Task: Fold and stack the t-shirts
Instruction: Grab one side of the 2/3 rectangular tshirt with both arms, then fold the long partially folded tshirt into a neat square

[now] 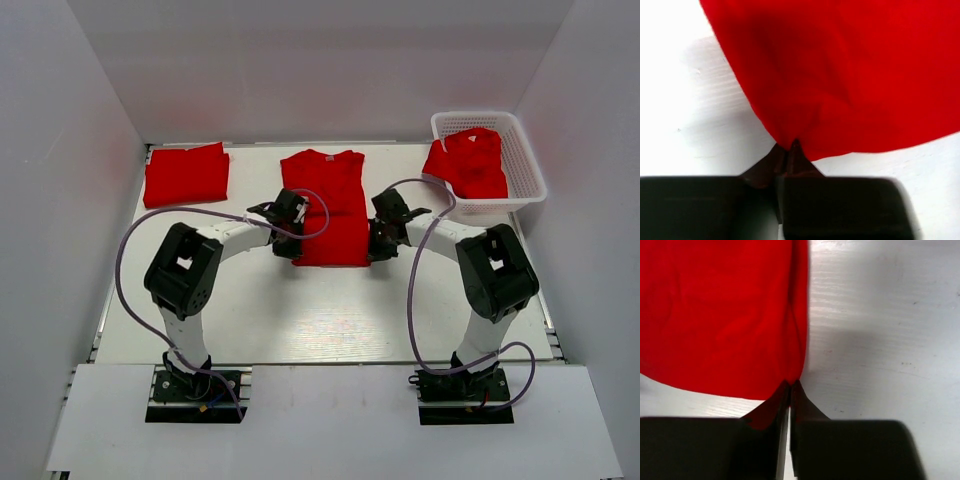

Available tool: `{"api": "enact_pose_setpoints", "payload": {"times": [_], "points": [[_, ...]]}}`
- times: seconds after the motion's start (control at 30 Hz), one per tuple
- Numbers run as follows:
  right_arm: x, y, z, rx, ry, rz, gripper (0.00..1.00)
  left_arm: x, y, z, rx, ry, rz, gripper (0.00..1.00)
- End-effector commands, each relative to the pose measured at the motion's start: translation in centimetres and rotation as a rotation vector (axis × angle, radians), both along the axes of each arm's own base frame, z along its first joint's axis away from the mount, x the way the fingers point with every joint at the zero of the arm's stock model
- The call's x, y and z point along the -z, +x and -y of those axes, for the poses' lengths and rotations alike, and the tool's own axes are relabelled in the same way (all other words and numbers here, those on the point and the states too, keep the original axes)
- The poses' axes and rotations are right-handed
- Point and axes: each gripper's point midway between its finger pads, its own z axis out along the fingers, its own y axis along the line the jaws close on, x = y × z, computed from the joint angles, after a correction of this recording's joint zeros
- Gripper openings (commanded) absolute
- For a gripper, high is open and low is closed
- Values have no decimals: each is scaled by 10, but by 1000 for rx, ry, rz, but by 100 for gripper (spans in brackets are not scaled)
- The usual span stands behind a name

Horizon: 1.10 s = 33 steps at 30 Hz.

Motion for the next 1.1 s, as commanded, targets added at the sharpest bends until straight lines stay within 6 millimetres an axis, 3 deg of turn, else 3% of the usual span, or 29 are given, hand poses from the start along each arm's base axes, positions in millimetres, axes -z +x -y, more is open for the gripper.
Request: {"api": "enact_pose_setpoints", "payload": {"times": [0.0, 0.07, 0.17, 0.33, 0.5, 0.6, 0.63, 0.7, 0.73, 0.83, 0.9, 1.07], "points": [[-1, -9, -2, -29, 17, -46, 0, 19, -23, -7, 15, 56, -111, 0], [-6, -16, -1, -40, 18, -52, 0, 20, -29, -8, 19, 59, -135, 0], [-19, -30, -2, -51, 66, -60, 0, 5, -43, -7, 26, 13, -148, 0], [-48, -63, 4, -87, 116, -55, 0, -32, -68, -7, 60, -39, -170, 0], [-78, -98, 28, -113, 80, -57, 0, -83, -91, -8, 97, -101, -177, 0], [-105, -96, 38, -95, 53, 5, 0, -117, -85, -9, 99, -122, -134, 0], [-118, -92, 38, -92, 61, 39, 0, -134, -76, -4, 111, -140, -92, 0], [-138, -75, 39, -71, 43, 117, 0, -150, -65, -3, 99, -152, -49, 0], [-139, -69, 43, -58, 24, 125, 0, -167, -54, -1, 92, -160, 5, 0], [-153, -44, 52, 19, -28, 182, 0, -185, -31, 6, 90, -161, 79, 0], [-162, -26, 48, 28, -23, 216, 0, -182, -14, 5, 62, -120, 99, 0], [-182, 16, 44, 54, -4, 290, 0, -198, 36, 2, -59, -109, 185, 0]]}}
